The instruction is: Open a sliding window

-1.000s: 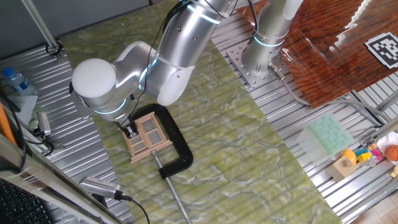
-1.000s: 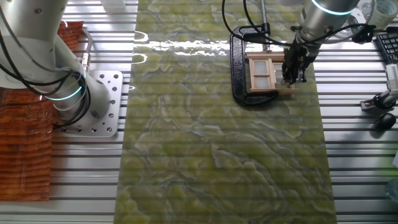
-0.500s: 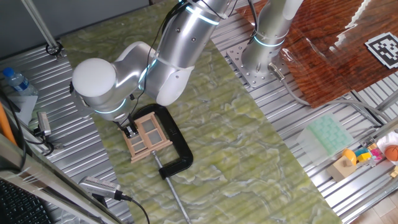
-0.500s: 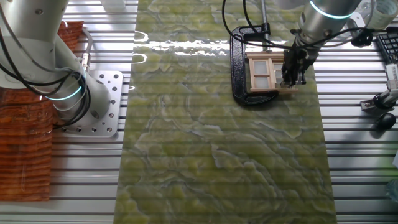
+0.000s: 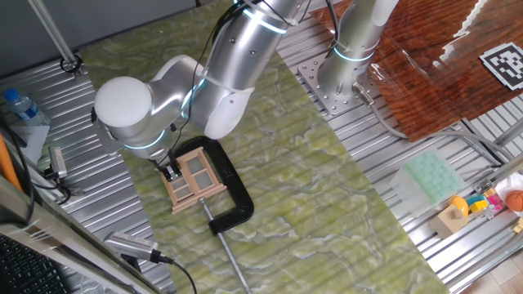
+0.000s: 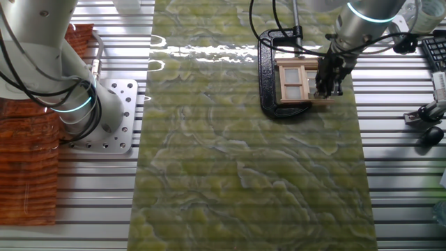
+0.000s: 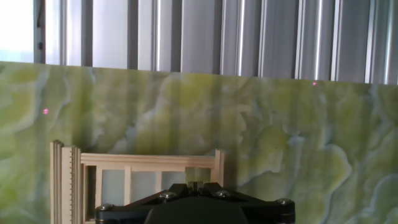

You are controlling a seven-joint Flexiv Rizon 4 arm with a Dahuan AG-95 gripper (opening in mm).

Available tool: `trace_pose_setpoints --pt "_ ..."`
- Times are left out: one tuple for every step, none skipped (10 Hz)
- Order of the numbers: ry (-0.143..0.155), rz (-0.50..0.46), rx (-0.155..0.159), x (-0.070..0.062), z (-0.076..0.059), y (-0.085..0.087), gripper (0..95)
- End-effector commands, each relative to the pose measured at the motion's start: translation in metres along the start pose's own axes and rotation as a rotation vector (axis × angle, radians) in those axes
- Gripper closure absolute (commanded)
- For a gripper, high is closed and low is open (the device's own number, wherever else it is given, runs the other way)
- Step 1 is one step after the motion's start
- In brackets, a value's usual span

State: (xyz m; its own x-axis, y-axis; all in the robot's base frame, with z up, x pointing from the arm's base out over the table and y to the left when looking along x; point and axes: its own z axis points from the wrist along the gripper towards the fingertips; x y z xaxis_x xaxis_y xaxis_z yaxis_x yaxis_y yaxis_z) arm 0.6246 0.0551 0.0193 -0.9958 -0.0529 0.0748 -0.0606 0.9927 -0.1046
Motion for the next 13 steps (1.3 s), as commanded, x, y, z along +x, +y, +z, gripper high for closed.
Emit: trace_pose_setpoints --pt "0.001 -0.002 -0.007 0.001 0.0 0.001 95.0" --pt "-0.001 -0.002 -0.011 0.001 0.0 0.001 95.0" --pt "-0.002 -0.001 -0.015 0.001 0.001 0.001 95.0" --pt "-0.003 0.0 -0.026 0.001 0.001 0.001 95.0" --pt "-0.003 0.0 -0.031 0.001 0.001 0.001 95.0" --pt "-0.004 0.001 -0.038 0.001 0.001 0.002 95.0" --pt "-0.004 0.001 -0.04 0.001 0.001 0.003 95.0" --pt "-0.004 0.0 -0.041 0.001 0.001 0.004 95.0" --pt "-0.004 0.0 -0.042 0.001 0.001 0.005 95.0" --pt "-0.005 0.002 -0.042 0.001 0.0 0.007 95.0" --pt "-0.005 0.004 -0.042 0.001 0.0 0.008 95.0" --pt "-0.005 0.005 -0.046 0.001 -0.001 0.011 95.0" --pt "-0.006 0.007 -0.046 0.001 -0.002 0.013 95.0"
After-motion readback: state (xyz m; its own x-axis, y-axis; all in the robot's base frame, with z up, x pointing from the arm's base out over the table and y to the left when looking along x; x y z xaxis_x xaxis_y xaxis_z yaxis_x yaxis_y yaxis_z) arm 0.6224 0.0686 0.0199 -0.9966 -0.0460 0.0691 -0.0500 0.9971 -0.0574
